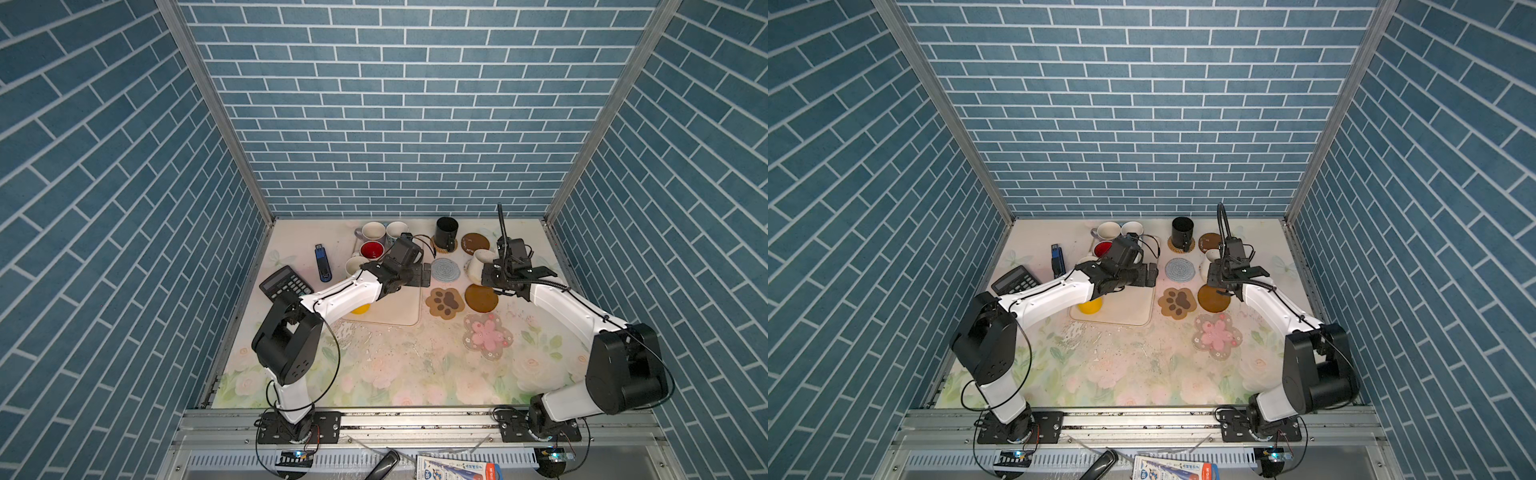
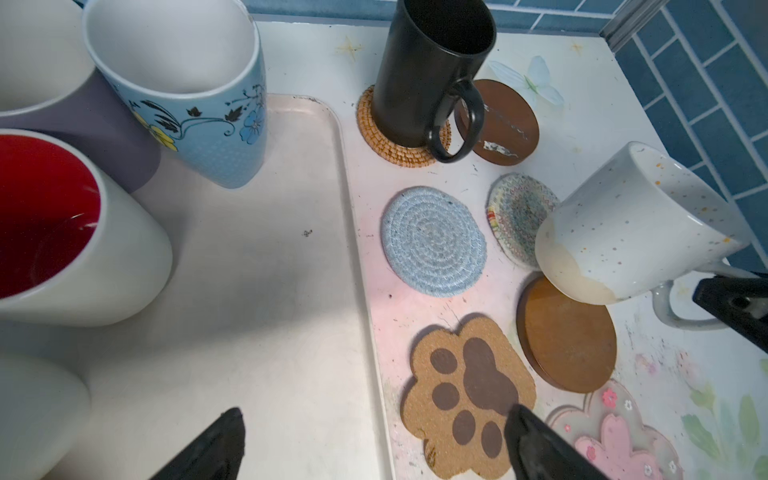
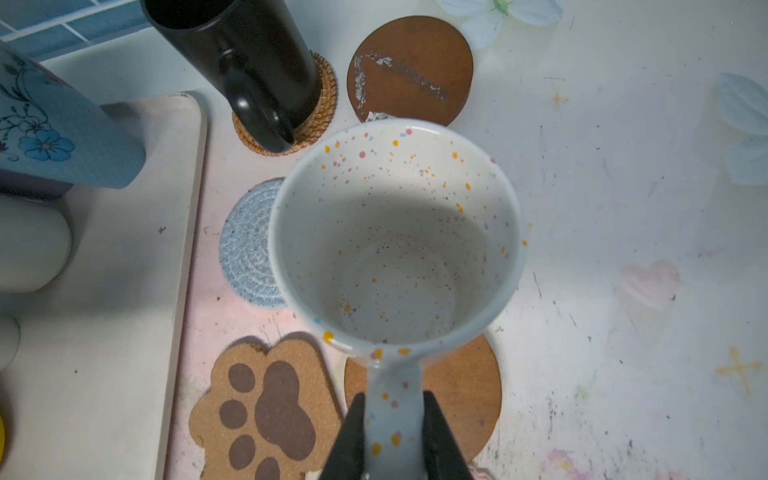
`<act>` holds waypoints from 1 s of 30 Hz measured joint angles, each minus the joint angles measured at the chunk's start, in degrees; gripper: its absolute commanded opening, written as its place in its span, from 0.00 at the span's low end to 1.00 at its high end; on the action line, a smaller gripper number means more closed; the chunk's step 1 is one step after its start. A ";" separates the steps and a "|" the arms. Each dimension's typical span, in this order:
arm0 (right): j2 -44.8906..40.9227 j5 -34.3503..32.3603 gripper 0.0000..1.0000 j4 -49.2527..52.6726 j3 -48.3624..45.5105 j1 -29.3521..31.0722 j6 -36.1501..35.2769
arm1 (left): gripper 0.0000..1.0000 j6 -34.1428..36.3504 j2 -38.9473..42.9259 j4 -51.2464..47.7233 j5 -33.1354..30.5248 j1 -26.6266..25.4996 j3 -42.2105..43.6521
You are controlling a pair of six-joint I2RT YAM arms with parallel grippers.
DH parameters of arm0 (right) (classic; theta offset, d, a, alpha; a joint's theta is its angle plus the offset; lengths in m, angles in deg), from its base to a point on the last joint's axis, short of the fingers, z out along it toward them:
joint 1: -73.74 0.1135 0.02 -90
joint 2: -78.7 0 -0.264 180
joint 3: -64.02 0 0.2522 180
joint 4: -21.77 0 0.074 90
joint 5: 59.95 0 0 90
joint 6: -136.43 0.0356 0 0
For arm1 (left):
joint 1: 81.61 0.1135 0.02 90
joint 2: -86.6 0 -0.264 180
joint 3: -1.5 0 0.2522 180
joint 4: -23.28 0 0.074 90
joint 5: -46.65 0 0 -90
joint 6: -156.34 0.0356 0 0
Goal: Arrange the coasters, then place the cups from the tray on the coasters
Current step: 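Carry the speckled mug with the right gripper over the brown wooden coaster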
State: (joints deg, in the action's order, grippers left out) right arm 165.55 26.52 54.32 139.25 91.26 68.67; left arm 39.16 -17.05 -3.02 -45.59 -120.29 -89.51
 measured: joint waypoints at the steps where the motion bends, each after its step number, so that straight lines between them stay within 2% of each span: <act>1: 0.92 -0.04 0.00 -0.11 1.18 -0.15 -0.28 | 0.99 0.13 -0.94 0.17 0.20 0.46 -1.05; 9: 9.90 0.46 0.00 -1.75 12.66 -1.68 -3.69 | 0.99 2.29 -7.87 1.31 1.33 1.99 -9.88; 21: 21.42 1.20 0.00 -3.08 21.79 -5.09 -7.82 | 0.99 6.23 -9.55 1.53 2.08 1.92 -14.23; 30: 26.62 2.43 0.00 -3.87 27.02 -6.19 -8.74 | 0.99 7.52 -13.00 1.62 1.92 1.92 -15.43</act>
State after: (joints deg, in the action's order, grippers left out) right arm 192.17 28.94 50.45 166.27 85.08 59.93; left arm 46.68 -30.06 -1.40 -43.67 -118.36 -104.94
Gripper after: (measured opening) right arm 0.202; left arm 0.989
